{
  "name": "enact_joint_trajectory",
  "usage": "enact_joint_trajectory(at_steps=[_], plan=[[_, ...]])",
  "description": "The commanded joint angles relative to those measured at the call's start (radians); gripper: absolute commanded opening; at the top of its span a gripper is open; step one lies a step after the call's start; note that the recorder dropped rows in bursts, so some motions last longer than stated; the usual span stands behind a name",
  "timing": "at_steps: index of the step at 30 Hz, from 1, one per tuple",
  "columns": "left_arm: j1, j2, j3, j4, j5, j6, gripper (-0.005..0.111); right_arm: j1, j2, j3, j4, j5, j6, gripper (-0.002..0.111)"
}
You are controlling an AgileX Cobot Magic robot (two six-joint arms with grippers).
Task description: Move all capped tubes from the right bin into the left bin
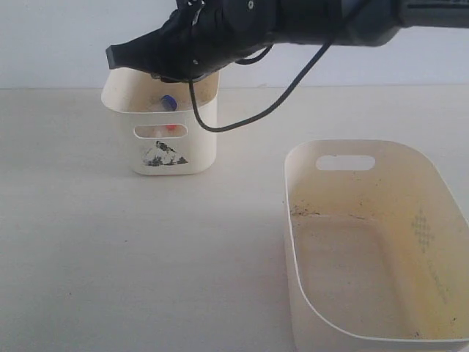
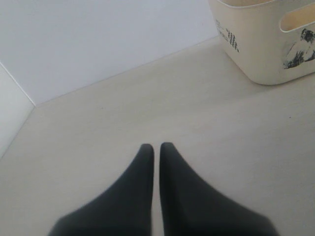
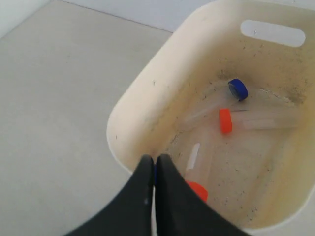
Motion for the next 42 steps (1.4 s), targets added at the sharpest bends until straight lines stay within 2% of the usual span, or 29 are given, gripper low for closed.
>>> enact_joint_trajectory(at_steps=[1, 8, 13, 18, 30, 38, 42], plan=[[-0.005, 0.0, -0.004, -0.003, -0.003, -0.01, 0.004, 0.001, -0.091, -0.008, -0.083, 0.142, -0.007, 0.001], [-0.005, 0.0, -0.004, -0.003, -0.003, -0.01, 0.004, 0.001, -0.21, -0.008, -0.149, 0.411, 0.0, 0.001], [-0.005, 0.0, -0.004, -0.003, -0.003, -0.01, 0.004, 0.001, -0.28, -0.008, -0.165, 0.672, 0.0, 0.001], [-0.005, 0.0, -0.004, -0.003, -0.003, -0.01, 0.004, 0.001, -0.301, -0.008, -0.161, 0.784, 0.0, 0.001], [-0.005, 0.0, -0.004, -0.003, -0.003, -0.01, 0.004, 0.001, -0.301, -0.008, -0.165, 0.761, 0.0, 0.001], [-0.005, 0.0, -0.004, -0.003, -0.003, -0.01, 0.004, 0.001, -0.349, -0.004, -0.223, 0.659, -0.022, 0.001], [-0.005, 0.0, -0.004, -0.003, -0.003, -0.01, 0.004, 0.001, -0.533, 0.166, -0.25, 0.387, -0.022, 0.001]])
